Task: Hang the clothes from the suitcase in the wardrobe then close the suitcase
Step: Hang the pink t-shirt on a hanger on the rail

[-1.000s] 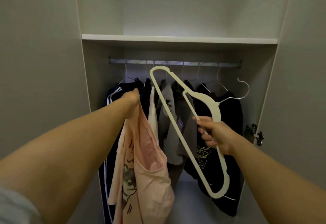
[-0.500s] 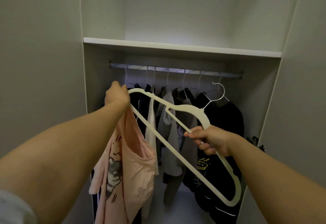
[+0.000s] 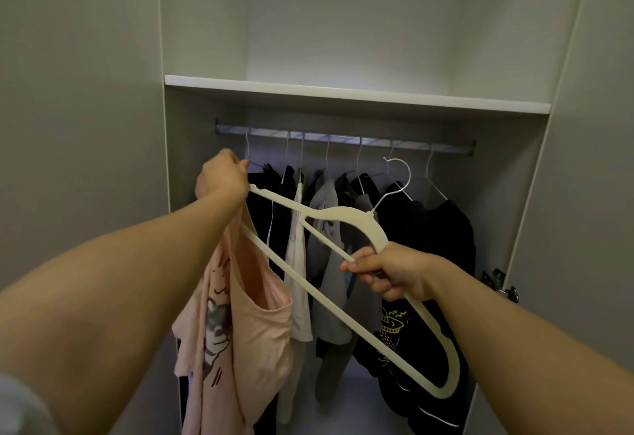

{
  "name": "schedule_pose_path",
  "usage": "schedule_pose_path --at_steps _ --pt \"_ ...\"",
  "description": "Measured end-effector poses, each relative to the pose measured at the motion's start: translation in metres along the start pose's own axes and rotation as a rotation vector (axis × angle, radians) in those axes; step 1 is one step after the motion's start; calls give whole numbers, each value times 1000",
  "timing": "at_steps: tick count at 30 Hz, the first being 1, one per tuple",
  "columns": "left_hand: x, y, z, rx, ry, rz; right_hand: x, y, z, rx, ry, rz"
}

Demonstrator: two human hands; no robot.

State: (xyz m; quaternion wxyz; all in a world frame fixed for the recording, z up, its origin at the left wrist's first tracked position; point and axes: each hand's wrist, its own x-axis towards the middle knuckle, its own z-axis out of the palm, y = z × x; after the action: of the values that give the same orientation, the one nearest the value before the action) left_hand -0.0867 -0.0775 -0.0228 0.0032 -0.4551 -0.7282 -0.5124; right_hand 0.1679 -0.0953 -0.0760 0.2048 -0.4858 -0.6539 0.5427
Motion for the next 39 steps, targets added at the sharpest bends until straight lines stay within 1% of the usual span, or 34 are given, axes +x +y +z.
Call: schedule_pose_path --at_steps 2,3,6,7,8,10,12,14,17,20,25,29,31,33,35,36,37,39 --pt "3 -2 -1 128 -65 4 -2 -2 -4 -26 -23 7" --pt "3 -2 0 143 -138 -30 -3 -2 -6 -47 -26 15" --pt "-4 -4 3 60 -503 -240 -5 2 -13 -144 14 47" --pt "-7 -5 5 63 -592 -299 -6 4 -16 -173 26 57" --pt "-10 -6 6 89 -632 -322 -6 6 -18 -193 31 64" --pt "-15 -4 8 165 -615 -271 -5 8 -21 -208 31 71" --pt "-12 -2 14 233 -497 -166 -6 9 -25 -186 24 82" --pt "-9 1 19 295 -411 -159 -8 9 -31 -156 7 95" --pt "-7 7 31 282 -372 -205 -10 7 -38 -167 7 89" --pt "-17 17 48 278 -344 -104 -2 6 -35 -140 27 80" --pt "-37 27 73 190 -376 4 14 11 -26 -149 12 147" --pt "-50 37 81 80 -425 65 26 9 -16 -132 56 188" --pt "-61 45 88 8 -510 135 34 5 -6 -152 120 167" --pt "-67 50 92 -127 -577 182 41 4 -1 -164 198 118" --pt "-66 49 90 -264 -635 185 43 5 -4 -153 256 76" --pt "-64 49 86 -264 -667 212 42 5 -8 -140 267 56" --pt "-59 47 82 -178 -670 280 41 4 -12 -131 271 35" --pt "-51 44 77 297 -552 532 37 1 -22 -157 279 -4"
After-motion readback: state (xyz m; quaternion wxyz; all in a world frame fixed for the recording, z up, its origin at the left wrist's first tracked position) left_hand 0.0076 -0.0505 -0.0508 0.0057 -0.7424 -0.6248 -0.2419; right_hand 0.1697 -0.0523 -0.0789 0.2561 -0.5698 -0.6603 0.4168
